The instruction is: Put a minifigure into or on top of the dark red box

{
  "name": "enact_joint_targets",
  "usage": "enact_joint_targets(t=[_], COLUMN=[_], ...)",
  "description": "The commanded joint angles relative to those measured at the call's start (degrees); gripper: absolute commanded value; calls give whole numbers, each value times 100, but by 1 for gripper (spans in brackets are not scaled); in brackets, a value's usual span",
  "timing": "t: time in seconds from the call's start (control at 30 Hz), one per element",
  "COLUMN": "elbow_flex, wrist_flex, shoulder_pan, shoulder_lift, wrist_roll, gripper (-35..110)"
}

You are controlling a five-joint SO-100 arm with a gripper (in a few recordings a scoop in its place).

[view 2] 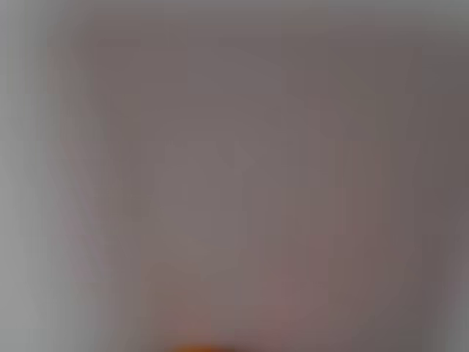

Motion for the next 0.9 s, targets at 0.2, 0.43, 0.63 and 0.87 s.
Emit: enact_joint_targets(t=[0.2, 0.43, 0.63, 0.87], elbow_flex=[-659, -2593, -2470, -2399], wrist_flex=[668, 2224, 1670, 1960], shoulder_pan=[-1143, -2716, -3252, -3006], shoulder_lift=[800, -545, -932, -659], wrist_roll=[-1081, -1670, -1688, -1942], gripper=[24, 24, 24, 31])
